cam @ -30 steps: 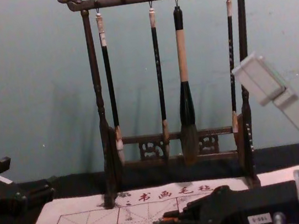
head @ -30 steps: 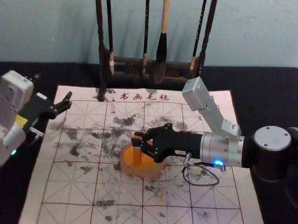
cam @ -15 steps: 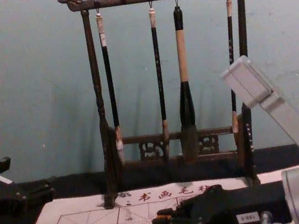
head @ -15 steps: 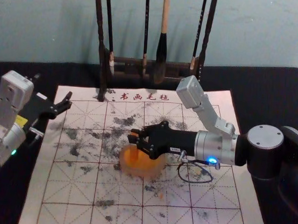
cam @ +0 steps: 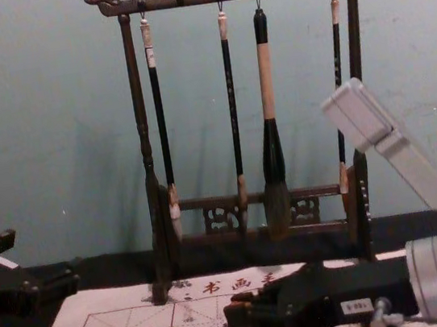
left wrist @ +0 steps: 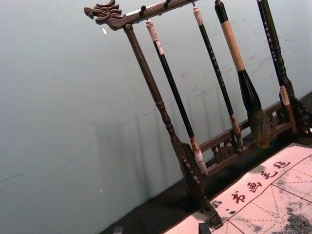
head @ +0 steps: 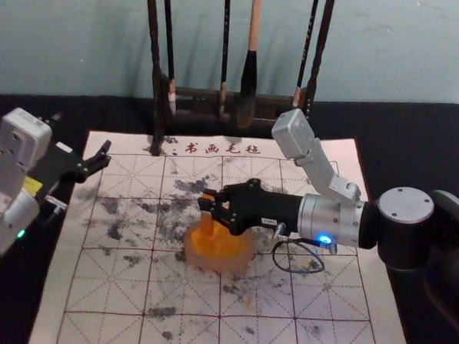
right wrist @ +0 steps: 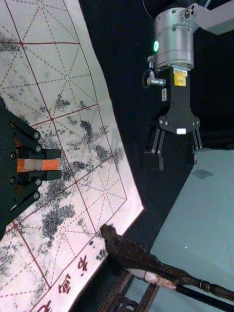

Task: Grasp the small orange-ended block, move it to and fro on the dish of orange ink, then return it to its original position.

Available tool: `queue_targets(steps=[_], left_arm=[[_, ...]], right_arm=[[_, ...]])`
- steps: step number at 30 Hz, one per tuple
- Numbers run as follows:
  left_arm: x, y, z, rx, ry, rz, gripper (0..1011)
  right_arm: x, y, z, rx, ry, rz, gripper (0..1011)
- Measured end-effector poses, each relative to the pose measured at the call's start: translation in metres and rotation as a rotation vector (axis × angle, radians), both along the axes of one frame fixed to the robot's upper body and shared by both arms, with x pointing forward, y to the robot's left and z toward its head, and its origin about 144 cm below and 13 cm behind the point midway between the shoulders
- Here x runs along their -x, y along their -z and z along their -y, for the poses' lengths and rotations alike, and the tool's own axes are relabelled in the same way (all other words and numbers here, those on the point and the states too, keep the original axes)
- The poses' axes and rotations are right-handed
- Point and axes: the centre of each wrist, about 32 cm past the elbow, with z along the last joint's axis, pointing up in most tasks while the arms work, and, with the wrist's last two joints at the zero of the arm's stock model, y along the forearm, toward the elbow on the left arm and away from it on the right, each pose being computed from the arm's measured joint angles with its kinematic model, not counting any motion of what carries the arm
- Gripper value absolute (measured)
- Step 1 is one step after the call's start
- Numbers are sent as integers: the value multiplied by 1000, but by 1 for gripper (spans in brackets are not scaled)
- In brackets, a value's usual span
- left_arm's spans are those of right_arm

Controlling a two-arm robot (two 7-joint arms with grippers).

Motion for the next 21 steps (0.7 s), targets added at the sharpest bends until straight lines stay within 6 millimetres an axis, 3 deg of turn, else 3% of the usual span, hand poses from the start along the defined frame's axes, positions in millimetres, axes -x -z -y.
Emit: queue_targets(steps=[21], left_arm=[[0, 0, 0, 0, 0, 0, 1001]], right_arm=[[-3, -2, 14, 11, 25, 9, 129]])
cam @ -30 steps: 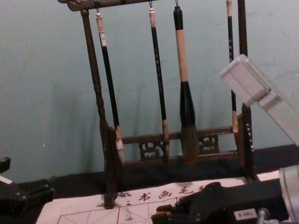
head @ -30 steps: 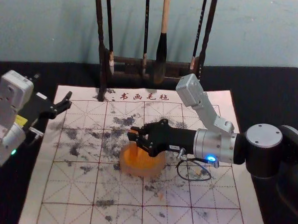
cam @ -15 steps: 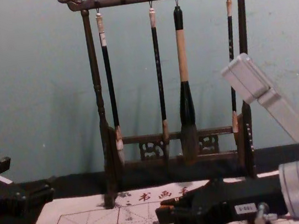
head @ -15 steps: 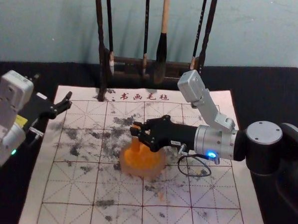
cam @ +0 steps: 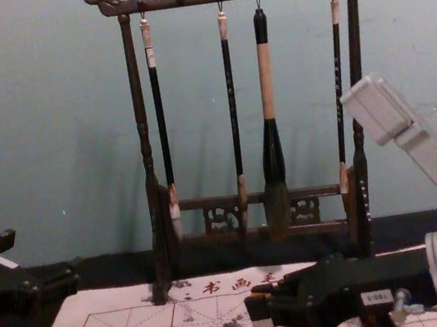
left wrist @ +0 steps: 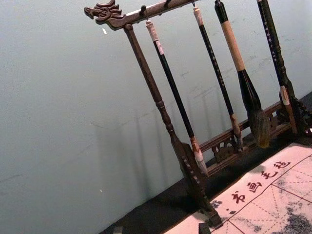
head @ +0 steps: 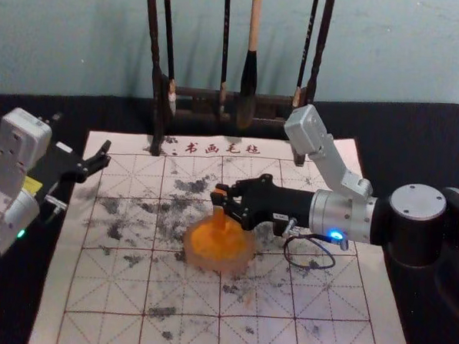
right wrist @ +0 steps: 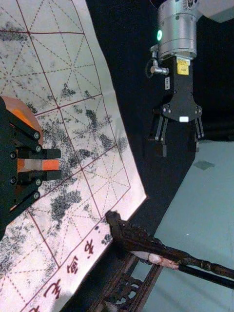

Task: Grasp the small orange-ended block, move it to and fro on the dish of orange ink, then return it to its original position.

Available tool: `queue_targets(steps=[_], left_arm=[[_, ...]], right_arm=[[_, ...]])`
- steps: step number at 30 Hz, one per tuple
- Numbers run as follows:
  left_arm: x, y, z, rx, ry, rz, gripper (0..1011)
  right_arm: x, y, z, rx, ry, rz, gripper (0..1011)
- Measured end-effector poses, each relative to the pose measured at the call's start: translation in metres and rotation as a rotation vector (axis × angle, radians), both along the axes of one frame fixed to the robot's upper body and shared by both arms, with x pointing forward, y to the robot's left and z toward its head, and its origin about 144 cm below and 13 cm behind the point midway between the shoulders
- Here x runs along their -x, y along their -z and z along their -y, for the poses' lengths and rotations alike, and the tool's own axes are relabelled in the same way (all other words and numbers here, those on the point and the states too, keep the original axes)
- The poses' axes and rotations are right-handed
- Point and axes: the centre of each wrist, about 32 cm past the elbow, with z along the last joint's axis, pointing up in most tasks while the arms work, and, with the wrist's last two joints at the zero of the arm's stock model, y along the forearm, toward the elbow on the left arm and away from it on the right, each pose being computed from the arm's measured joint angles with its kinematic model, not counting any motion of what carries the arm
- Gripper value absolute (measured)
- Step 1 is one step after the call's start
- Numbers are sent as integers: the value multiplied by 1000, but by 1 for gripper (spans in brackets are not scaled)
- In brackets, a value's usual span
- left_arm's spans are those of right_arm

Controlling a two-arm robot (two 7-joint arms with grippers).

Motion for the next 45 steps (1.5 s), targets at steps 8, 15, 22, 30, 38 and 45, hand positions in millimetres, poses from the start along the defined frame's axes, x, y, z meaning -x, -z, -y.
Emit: queue_targets(steps=[8, 15, 22, 30, 38, 45], left_arm=[[0, 0, 0, 0, 0, 0, 1001], [0, 0, 0, 0, 0, 0, 1002], [0, 0, 0, 0, 0, 0, 1001], [0, 0, 0, 0, 0, 0, 1001], [0, 0, 0, 0, 0, 0, 1001], [0, 0, 0, 0, 0, 0, 1001]], right_arm=[[3, -2, 7, 2, -12, 5, 129], [6, -1, 14, 3, -20, 4, 129], [9, 1, 17, 4, -22, -3, 129], [14, 0, 18, -7, -35, -12, 129], [18, 2, 14, -8, -58, -21, 129], [18, 3, 7, -13, -71, -26, 129]])
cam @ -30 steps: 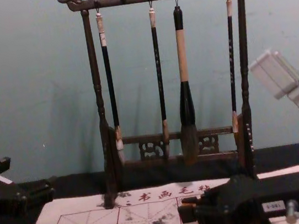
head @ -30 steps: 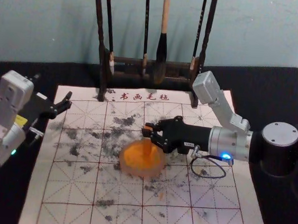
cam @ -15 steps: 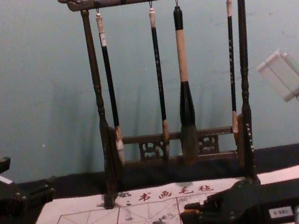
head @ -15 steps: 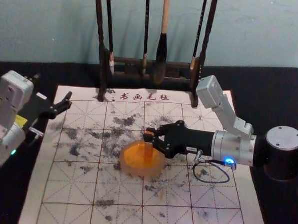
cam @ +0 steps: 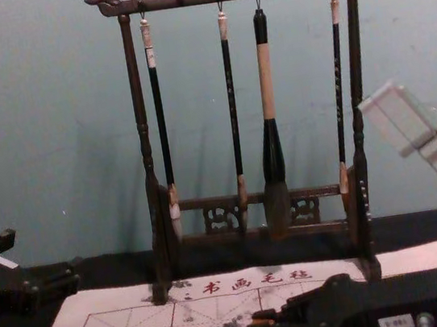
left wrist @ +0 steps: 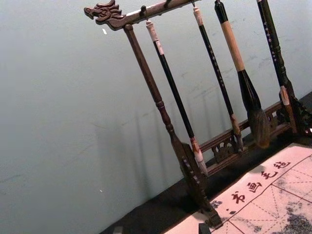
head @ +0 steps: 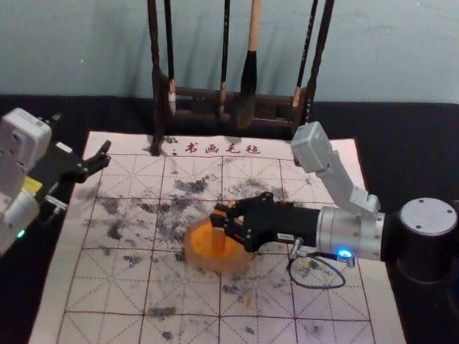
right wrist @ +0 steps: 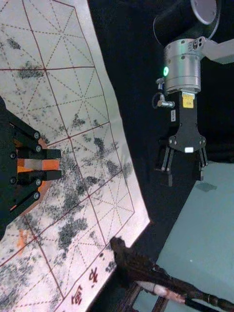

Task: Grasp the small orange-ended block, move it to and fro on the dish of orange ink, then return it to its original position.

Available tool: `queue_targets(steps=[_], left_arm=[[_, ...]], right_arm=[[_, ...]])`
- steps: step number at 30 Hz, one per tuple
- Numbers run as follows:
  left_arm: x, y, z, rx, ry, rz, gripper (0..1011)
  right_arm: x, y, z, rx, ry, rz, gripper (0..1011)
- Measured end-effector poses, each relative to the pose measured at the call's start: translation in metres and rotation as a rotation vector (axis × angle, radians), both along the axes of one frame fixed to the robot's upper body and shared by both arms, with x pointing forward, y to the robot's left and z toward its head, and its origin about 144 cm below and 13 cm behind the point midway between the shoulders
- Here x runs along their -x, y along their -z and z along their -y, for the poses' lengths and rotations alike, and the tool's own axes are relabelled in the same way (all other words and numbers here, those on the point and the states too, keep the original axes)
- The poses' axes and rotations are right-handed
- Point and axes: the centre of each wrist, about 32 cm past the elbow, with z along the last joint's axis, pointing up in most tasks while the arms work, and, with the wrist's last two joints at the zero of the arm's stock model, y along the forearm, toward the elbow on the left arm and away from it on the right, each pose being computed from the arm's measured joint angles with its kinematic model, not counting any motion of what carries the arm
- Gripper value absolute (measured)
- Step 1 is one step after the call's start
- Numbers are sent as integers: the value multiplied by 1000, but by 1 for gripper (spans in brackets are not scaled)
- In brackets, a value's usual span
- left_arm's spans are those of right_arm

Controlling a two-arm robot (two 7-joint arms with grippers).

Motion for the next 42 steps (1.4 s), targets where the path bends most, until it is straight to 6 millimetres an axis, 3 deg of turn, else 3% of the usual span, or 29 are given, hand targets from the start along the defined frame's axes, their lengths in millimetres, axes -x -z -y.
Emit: queue_targets(steps=[21, 42], left_arm=[[0, 0, 0, 0, 0, 0, 1001], [0, 0, 0, 0, 0, 0, 1001]], right_arm=[[-9, 1, -16, -1, 12, 2, 129], [-15, 0, -11, 1, 55, 11, 129]])
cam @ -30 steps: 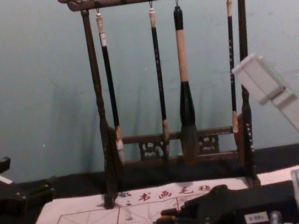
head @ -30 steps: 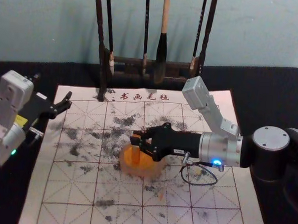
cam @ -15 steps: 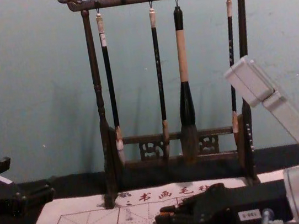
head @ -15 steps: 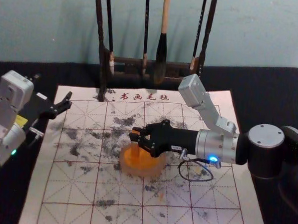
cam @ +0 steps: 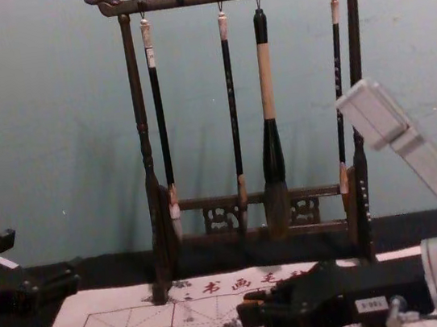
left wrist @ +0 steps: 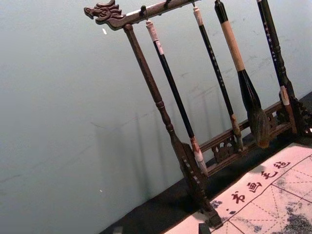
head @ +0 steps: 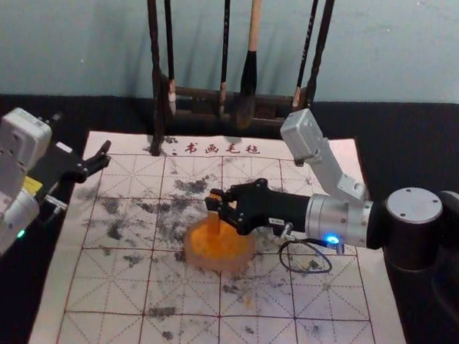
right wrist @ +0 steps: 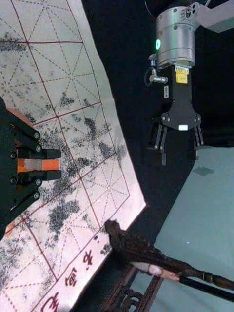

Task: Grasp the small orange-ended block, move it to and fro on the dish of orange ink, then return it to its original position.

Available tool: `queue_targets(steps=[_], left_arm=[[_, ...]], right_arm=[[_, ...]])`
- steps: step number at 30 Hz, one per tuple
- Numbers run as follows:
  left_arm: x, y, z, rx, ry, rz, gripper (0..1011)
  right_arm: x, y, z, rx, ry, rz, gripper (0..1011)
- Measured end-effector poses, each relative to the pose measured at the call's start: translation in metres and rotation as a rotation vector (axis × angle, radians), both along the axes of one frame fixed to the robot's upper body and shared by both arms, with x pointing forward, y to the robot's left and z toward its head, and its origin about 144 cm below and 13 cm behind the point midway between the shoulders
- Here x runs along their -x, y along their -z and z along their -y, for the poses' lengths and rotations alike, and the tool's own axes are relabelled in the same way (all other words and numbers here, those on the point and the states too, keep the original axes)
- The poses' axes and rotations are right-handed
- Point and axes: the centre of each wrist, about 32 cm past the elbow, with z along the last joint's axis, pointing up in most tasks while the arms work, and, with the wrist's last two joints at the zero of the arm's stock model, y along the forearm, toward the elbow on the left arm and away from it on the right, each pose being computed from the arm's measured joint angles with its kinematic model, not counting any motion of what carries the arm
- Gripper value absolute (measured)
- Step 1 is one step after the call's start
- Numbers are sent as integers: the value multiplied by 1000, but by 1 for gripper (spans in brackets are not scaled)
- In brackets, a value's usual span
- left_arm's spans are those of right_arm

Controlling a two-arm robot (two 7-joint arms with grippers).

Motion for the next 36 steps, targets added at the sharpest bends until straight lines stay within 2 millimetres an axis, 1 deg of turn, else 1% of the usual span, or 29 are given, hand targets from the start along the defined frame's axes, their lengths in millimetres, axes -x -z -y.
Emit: queue_targets(steps=[21, 36], left_arm=[[0, 0, 0, 0, 0, 0, 1001], [0, 0, 0, 0, 0, 0, 1001]], right_arm=[[3, -2, 18, -1, 11, 7, 129], [7, -1, 21, -7, -7, 2, 129]])
